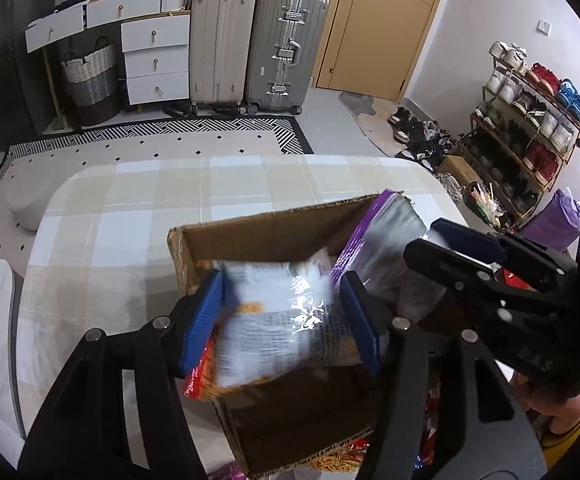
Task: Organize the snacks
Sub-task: 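Carry both bags over the cardboard box with both grippers, then open both grippers to drop the bags into the box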
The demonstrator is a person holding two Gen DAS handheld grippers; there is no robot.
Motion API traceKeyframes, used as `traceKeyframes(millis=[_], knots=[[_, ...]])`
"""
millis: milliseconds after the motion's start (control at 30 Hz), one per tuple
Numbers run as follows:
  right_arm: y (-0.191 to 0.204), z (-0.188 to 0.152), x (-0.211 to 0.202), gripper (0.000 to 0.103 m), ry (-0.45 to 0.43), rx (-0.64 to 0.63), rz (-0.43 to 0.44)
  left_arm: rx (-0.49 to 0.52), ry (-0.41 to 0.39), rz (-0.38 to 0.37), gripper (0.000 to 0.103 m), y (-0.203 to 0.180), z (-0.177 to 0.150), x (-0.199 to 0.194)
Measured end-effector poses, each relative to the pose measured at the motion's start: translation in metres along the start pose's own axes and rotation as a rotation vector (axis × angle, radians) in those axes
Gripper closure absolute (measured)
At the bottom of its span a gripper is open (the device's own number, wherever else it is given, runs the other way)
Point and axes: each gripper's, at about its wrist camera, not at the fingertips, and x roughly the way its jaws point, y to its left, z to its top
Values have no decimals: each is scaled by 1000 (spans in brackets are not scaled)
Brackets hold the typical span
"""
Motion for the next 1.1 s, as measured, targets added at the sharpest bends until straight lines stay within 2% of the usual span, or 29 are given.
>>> traceKeyframes(millis=[33, 167, 233, 267, 433, 467, 600, 700, 767, 800, 900, 1033, 1100], knots=[[1, -1, -2, 52, 2, 0, 11, 4, -3, 11, 44, -1, -1, -1], [7, -2, -14, 52, -15, -8, -9, 17, -44, 70, 41, -7, -1, -19], [7, -2, -25, 52, -25, 18, 2, 12, -66, 103, 37, -10, -3, -33], [8, -2, -30, 52, -29, 25, 5, 14, -74, 111, 31, -9, -7, -41], [23, -5, -68, 52, -70, -2, -16, 39, -159, 177, 27, -30, -27, -93], [27, -7, -76, 52, -79, -7, -21, 41, -171, 186, 24, -32, -31, -105], [45, -18, -112, 51, -118, -35, -10, 58, -233, 204, 22, -46, -52, -150], [60, -29, -144, 39, -165, -61, -11, 65, -271, 209, 19, -57, -67, -184], [72, -39, -170, 23, -215, -83, -17, 71, -291, 225, 18, -65, -77, -204], [77, -44, -181, 20, -238, -91, -21, 78, -298, 229, 17, -68, -84, -213], [95, -62, -217, 16, -310, -127, -37, 86, -313, 237, 17, -77, -102, -240], [118, -80, -246, 10, -357, -155, -67, 69, -352, 237, 15, -82, -126, -273], [126, -88, -258, 9, -369, -159, -58, 66, -380, 228, 8, -81, -140, -292]])
